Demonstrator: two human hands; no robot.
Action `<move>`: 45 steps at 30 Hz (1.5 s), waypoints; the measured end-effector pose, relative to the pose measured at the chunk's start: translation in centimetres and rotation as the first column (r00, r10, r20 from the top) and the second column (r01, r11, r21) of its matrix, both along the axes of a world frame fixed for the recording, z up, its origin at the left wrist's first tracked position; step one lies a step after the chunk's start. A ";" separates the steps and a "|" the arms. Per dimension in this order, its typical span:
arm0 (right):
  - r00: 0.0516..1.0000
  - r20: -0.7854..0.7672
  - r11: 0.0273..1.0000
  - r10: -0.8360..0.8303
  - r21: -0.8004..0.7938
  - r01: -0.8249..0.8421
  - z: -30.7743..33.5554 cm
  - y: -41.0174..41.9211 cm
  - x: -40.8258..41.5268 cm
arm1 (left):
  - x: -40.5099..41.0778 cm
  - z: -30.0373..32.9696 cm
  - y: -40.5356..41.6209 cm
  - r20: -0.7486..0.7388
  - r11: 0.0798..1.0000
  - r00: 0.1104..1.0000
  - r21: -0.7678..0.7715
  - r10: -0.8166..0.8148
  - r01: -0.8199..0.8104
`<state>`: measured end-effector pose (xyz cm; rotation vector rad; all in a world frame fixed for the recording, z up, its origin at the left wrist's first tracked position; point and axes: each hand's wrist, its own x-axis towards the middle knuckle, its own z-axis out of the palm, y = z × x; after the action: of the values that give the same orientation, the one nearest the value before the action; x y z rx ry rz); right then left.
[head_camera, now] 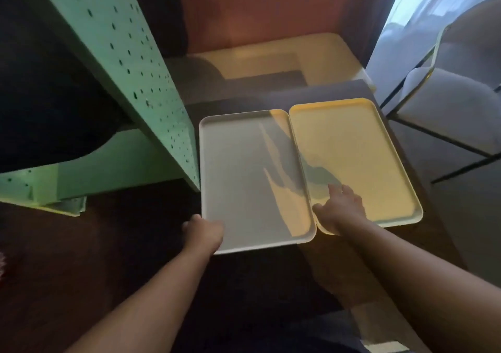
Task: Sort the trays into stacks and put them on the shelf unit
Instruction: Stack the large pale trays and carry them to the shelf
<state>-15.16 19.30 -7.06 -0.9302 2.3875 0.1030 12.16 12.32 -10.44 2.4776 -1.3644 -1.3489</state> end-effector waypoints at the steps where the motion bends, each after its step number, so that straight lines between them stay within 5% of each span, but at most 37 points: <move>1: 0.998 0.006 0.997 0.064 0.045 -0.064 -0.5 0.5 -1.1 | -0.4 -0.5 -0.1 0.013 0.999 0.999 -0.005 0.043 -0.043; 5: 0.962 0.023 0.958 0.271 0.094 -0.272 -0.9 1.6 -3.3 | -1.5 -1.4 0.1 0.064 0.988 0.986 -0.024 0.156 -0.154; 20: 0.954 -0.037 0.948 0.299 0.123 -0.292 -1.2 0.6 -7.7 | -9.0 1.5 2.5 0.079 0.962 0.959 -0.030 0.273 -0.272; 24: 0.936 -0.023 0.933 0.350 0.094 -0.346 -1.6 0.8 -8.1 | -11.8 4.0 2.5 0.098 0.980 0.995 -0.196 -0.004 0.023; 26: 0.923 -0.002 0.921 0.384 0.075 -0.383 -1.8 0.9 -8.5 | -13.9 4.6 2.8 0.038 0.969 0.981 -0.150 -0.191 0.194; 32: 0.805 0.098 0.804 0.585 0.060 -0.591 -2.0 1.0 -9.5 | -20.0 3.2 3.8 0.006 0.746 0.747 -0.045 -0.665 0.664; 40: 0.638 -0.033 0.632 0.770 0.186 -0.753 -3.3 1.5 -8.1 | -20.8 1.6 4.7 0.114 0.590 0.581 0.065 -0.806 0.805; 45: 0.687 0.000 0.679 0.727 0.156 -0.718 -3.1 2.7 -7.0 | -21.3 2.5 4.0 0.035 0.679 0.678 0.038 -0.734 0.733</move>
<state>-22.18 22.01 -10.12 -1.7730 1.8753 0.6084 -9.12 16.35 -7.98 2.0049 -2.5469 -1.3674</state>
